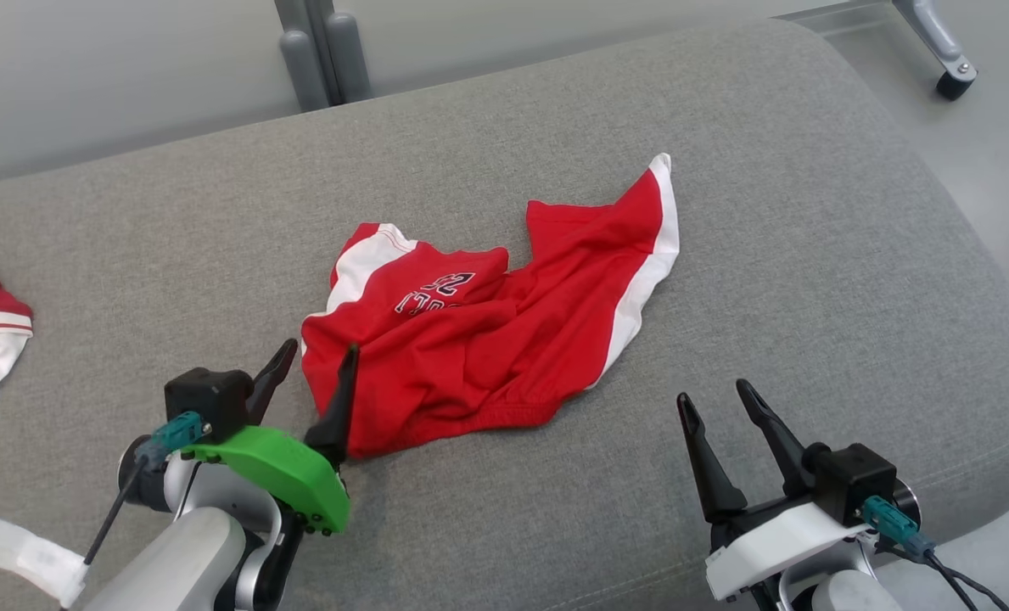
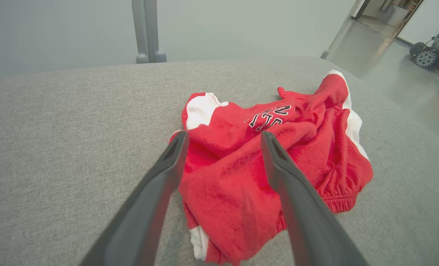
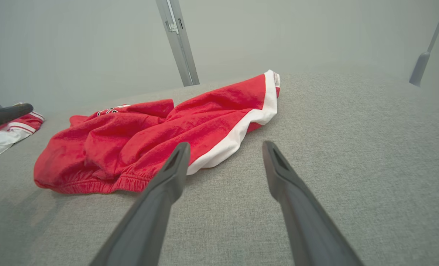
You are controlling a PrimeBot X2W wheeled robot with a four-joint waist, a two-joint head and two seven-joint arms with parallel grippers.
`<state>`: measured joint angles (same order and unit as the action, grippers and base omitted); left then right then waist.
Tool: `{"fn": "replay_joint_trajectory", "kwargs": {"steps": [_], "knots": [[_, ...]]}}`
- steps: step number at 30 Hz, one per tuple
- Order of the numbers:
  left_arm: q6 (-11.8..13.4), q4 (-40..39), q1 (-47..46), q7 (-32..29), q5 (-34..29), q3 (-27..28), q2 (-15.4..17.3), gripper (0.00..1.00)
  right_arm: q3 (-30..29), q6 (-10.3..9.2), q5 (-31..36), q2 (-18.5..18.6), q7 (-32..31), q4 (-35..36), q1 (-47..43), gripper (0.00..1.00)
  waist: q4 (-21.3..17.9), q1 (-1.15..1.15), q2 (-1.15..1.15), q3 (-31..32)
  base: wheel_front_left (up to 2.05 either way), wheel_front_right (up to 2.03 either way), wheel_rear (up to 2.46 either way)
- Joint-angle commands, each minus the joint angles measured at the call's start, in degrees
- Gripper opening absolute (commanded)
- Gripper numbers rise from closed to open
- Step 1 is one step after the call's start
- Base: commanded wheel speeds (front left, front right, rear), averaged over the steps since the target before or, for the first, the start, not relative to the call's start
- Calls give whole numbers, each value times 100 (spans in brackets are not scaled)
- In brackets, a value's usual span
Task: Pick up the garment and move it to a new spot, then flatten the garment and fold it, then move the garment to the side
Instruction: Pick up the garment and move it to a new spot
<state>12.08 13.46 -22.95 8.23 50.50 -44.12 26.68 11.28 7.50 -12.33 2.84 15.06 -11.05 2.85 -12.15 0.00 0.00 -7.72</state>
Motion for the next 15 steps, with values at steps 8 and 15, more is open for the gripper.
{"fn": "replay_joint_trajectory", "kwargs": {"steps": [8,15], "knots": [[196,-282,684,592,-5,342,26,100,-253,-2,347,13,18,360,-270,100,240,0,0,278,0,0,0],[4,-308,1524,693,-445,1174,-117,100,-467,-2,614,131,18,586,-497,100,643,0,0,492,0,0,0]]}}
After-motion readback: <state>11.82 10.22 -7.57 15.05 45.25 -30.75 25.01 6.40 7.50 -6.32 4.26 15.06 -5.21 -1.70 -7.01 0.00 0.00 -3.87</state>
